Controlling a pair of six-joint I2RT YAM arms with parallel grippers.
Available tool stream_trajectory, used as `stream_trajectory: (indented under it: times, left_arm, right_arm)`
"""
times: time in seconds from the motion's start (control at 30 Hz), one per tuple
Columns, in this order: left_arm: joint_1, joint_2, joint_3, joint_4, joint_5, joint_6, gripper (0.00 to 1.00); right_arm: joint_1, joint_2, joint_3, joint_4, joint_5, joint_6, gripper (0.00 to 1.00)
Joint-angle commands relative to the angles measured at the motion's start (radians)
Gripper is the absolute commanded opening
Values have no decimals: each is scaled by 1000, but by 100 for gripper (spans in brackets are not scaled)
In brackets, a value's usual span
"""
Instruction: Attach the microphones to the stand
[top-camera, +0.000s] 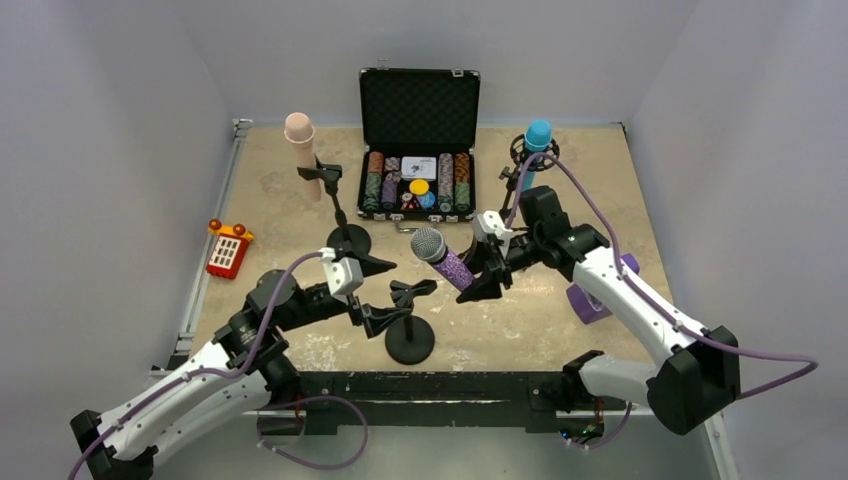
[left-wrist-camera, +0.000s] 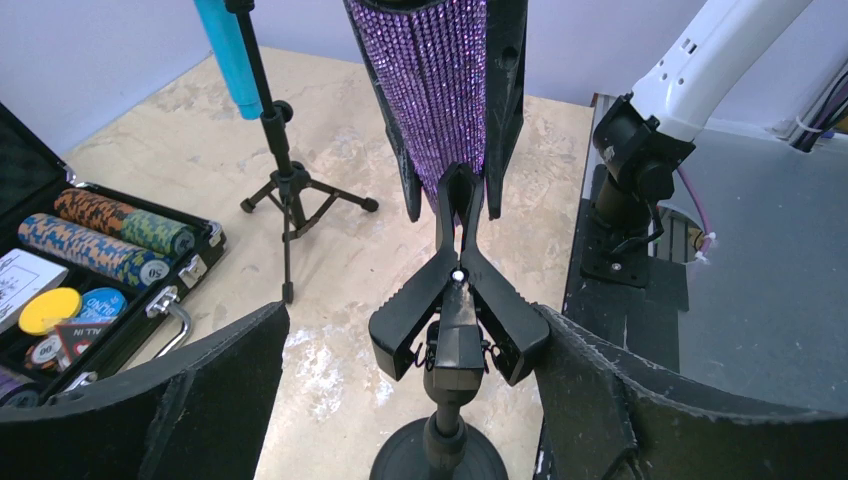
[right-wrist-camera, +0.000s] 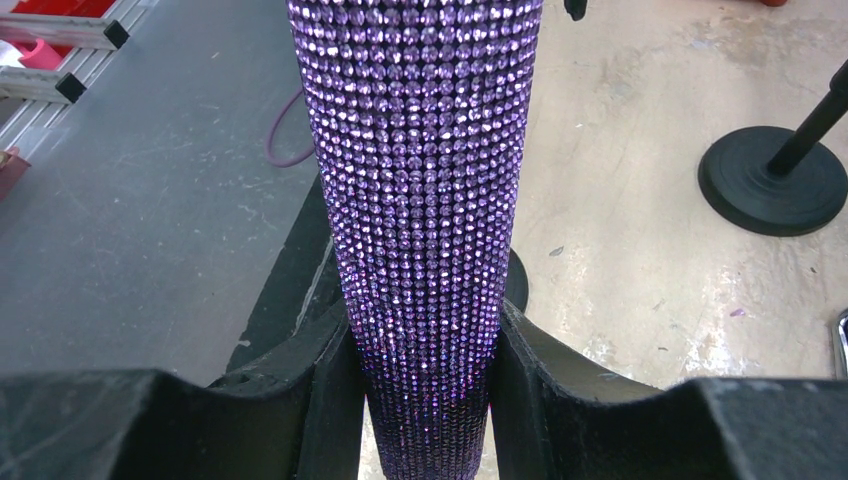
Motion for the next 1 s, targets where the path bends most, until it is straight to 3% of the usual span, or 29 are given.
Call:
stream_trajectory:
  times: [0.0, 0.07, 0.13, 0.17, 0.2, 0.23, 0.3, 0.4, 0.63, 0.97]
  left_arm:
    - [2, 28, 40, 94, 38, -2, 90]
    - [2, 39, 46, 90, 46, -9, 83]
    - [2, 51, 55, 76, 49, -20, 68]
    - [2, 56, 61, 65, 54, -23, 55]
    - [1, 62, 65, 57, 56, -28, 34]
    - [2, 66, 68, 50, 57, -32, 23]
    - [1, 69, 66, 47, 63, -39, 11]
    - [2, 62, 57, 52, 80, -47, 4]
    - [2, 51, 35, 71, 93, -67, 0]
    - [2, 14, -27, 135, 67, -127, 0]
  right_arm:
    - [14, 0, 44, 45, -16, 21, 0]
    - [22, 8, 48, 47, -12, 25, 0]
    - [33, 14, 49, 47, -9, 25, 0]
    - [40, 16, 49, 49, -8, 25, 0]
    - [46, 17, 47, 50, -6, 24, 0]
    - [50, 19, 44, 51, -5, 23, 0]
    - [58, 20, 39, 53, -1, 19, 0]
    - [69, 30, 42, 55, 2, 18, 0]
    - [119, 77, 65, 71, 40, 0, 0]
    - [236, 113, 8, 309, 58, 156, 2]
